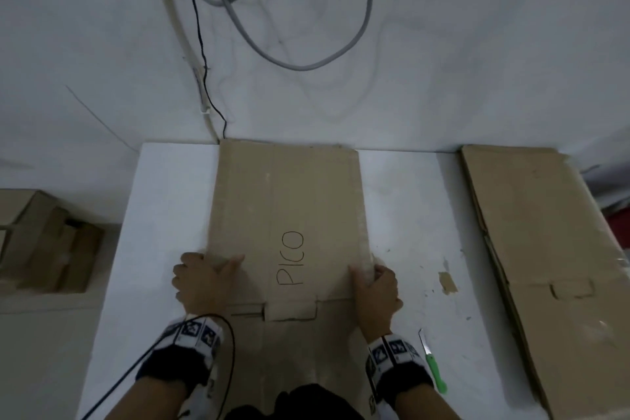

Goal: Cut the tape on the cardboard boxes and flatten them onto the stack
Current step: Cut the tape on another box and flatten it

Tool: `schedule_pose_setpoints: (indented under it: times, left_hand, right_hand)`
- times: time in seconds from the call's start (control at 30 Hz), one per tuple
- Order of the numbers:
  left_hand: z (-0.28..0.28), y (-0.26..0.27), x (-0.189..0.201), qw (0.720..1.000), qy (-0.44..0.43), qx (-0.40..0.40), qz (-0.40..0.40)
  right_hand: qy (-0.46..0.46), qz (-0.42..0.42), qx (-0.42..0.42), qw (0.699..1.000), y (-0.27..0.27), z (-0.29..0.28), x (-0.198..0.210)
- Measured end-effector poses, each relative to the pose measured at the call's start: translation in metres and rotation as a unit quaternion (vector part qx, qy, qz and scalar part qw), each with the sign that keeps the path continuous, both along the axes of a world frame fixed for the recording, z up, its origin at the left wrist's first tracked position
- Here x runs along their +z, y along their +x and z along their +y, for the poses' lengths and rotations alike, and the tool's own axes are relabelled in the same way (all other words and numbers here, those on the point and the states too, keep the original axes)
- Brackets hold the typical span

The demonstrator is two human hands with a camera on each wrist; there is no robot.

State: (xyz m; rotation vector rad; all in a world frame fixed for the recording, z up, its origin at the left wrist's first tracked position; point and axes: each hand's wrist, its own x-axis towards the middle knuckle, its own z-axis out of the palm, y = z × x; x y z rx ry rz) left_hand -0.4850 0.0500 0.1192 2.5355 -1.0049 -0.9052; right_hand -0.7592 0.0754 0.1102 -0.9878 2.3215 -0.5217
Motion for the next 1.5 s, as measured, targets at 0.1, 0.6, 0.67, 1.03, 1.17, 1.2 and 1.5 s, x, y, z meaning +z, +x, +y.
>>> schedule_pose_setpoints:
  times: [0.1, 0.6, 0.67, 1.03, 1.17, 1.2, 1.5]
  left_hand:
    - [0.003, 0.018, 0.007, 0.993, -0.021, -0.096, 0.058]
    - [0.076, -0.049, 0.065, 0.937, -0.244, -0.123, 0.220]
    - [0.081, -0.079, 0.076, 0.932, -0.263, -0.123, 0.216]
    - [0.083, -0.307, 0.127, 0.876, -0.380, -0.158, 0.251]
    - [0.062, -0.397, 0.136, 0.857, -0.388, -0.180, 0.287]
    - [0.055, -0.419, 0.135, 0.855, -0.385, -0.184, 0.295]
    - [0.015, -0.553, 0.087, 0.880, -0.291, -0.196, 0.319]
  right_hand:
    - [-0.008, -0.004, 0.045, 0.999, -0.005, 0.000, 0.008]
    - [-0.112, -0.148, 0.078, 0.980, -0.065, 0.048, 0.071]
    - [-0.142, -0.155, 0.065, 0.976, -0.095, 0.051, 0.076]
    - [-0.282, -0.126, 0.018, 0.951, -0.332, 0.068, 0.126]
    - [-0.262, -0.108, 0.027, 0.959, -0.429, 0.064, 0.158]
    - [-0.259, -0.098, 0.029, 0.960, -0.451, 0.061, 0.164]
    - [-0.201, -0.049, 0.017, 0.978, -0.575, 0.035, 0.145]
